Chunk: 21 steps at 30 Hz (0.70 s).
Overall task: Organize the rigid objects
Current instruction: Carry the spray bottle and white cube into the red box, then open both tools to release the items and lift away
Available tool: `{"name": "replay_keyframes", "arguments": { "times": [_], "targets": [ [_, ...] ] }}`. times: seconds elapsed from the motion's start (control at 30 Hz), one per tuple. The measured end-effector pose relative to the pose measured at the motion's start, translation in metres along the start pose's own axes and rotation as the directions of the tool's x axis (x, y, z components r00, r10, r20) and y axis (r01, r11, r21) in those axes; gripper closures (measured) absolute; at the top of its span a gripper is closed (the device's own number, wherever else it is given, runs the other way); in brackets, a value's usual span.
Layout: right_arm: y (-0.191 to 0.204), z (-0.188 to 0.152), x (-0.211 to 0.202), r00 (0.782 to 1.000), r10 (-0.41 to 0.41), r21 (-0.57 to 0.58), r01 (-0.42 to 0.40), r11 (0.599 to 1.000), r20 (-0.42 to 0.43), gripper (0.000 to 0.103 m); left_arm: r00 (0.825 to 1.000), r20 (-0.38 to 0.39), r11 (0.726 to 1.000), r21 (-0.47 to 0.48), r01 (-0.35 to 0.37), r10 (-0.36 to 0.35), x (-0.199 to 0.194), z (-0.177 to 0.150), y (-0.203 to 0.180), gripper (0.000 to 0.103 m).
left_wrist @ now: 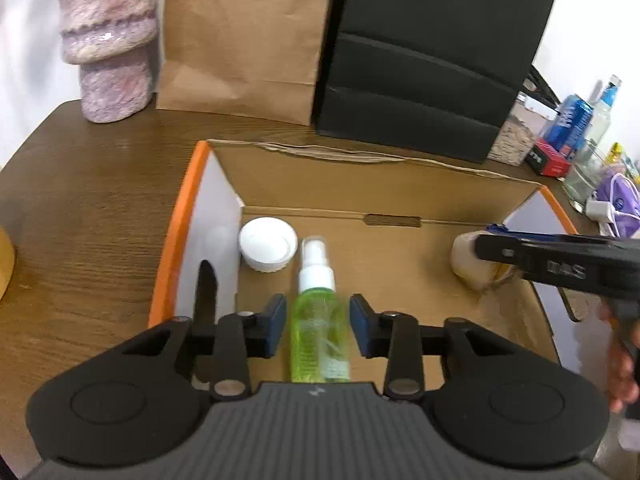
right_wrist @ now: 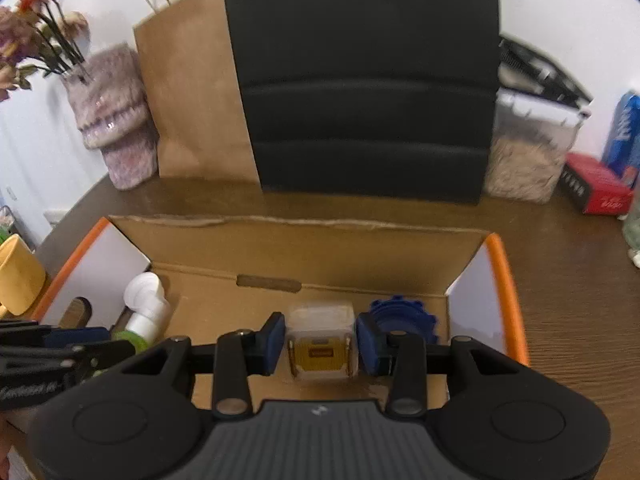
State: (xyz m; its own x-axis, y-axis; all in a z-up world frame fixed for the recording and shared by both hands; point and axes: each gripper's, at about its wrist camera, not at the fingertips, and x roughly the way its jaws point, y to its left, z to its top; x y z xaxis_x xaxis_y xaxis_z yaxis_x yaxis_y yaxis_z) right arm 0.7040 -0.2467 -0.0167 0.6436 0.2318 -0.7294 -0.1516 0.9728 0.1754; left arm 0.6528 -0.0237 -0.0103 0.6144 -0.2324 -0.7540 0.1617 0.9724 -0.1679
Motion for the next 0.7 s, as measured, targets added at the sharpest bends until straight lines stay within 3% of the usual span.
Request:
{"name": "replay_keyframes", "arguments": {
  "times": [0.07,0.33,0.47,0.63,0.7],
  "targets": [
    [-0.001,0.002,-0.001,1.0,-0.011,0.008,0.011,1.0,0.027,0.045,1.0,0.005,1.0,-0.004,0.009,-0.009,-0.002,0.002,0.002,0.064],
    [-0.002,0.002,-0.033,0.997,-0.032,-0.008,0.033,0.999,0.075,0.041,0.998,0.055,1.0,-0.017,-0.005,0.005,-0.032,0.016,0.002,0.061],
    [0.002,0.001,-0.078,0.988,-0.078,-0.05,0.085,0.995,0.137,0.015,0.995,0.102,1.0,0.011,-0.011,0.009,-0.067,0.014,-0.003,0.058],
    [0.014,-0.011,-0.144,0.967,-0.117,-0.112,0.145,0.983,0.225,0.014,0.98,0.199,0.997,0.063,-0.034,0.021,-0.125,0.001,-0.019,0.05],
    [0.018,-0.019,-0.17,0.96,-0.113,-0.117,0.147,0.982,0.255,0.014,0.964,0.265,0.994,0.092,-0.058,0.032,-0.149,-0.008,-0.028,0.035]
  ]
}}
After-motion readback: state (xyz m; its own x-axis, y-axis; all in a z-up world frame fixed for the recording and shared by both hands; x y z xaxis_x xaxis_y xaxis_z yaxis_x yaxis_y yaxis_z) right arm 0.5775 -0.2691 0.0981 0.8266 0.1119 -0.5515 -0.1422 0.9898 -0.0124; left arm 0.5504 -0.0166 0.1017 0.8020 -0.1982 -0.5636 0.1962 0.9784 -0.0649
